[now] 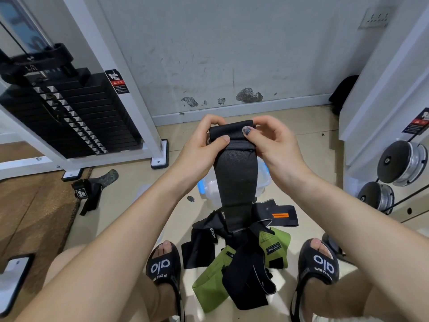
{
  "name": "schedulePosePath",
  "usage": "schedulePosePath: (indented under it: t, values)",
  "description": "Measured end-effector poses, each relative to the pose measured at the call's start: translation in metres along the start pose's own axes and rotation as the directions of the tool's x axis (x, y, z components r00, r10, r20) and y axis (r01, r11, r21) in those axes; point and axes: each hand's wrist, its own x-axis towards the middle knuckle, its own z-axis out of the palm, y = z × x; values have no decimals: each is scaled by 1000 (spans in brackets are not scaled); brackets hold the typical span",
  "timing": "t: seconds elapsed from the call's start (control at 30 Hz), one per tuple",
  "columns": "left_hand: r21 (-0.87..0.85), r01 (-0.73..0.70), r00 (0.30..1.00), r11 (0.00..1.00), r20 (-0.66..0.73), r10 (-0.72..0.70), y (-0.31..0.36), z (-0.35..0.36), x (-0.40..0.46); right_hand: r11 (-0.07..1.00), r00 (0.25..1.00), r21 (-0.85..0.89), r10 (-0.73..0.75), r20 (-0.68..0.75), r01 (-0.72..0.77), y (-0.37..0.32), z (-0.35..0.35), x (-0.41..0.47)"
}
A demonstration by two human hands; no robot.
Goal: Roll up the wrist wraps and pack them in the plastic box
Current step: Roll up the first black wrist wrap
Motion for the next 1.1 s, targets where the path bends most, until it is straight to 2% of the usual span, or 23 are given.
schedulePosePath:
  t: [0.1,0.2,0.37,0.47,0.6,0.67,0.77,0.9,0.97,1.03,1.1]
  values:
    - [24,-16,999,1000,-28,17,0,-1,0,997,994,53,47,104,-52,-3,1,-2]
    - [35,-32,998,999,-50,34,1,-1,0,990,982,62,120,145,-130,-10,3,-4]
    - [76,-49,995,996,-82,55,1,2,-1,987,983,84,122,137,-134,-9,4,-4]
    - [8,-17,997,1000,-70,17,4,2,-1,975,981,166,126,148,-150,-10,3,-4]
    - [-114,61,998,992,-5,-62,9,1,1,979,987,160,109,120,-127,-11,4,-5]
    - [-101,73,997,992,20,-72,9,1,1,983,991,145,96,98,-110,-10,3,-4]
    - [-67,59,998,996,-6,-60,4,2,0,990,994,114,68,88,-78,-9,1,-4]
    - [-96,59,997,994,-46,-63,3,3,2,978,987,163,111,116,-129,-12,2,-3]
    - [-89,62,996,994,-58,-67,3,5,2,988,988,79,122,95,-130,-11,5,-5]
    - [-73,59,995,996,-80,-65,3,7,3,981,994,-176,95,60,-83,-7,9,-8]
    - [-53,59,994,997,-85,-64,2,10,2,917,995,-390,100,31,-80,-3,13,-13]
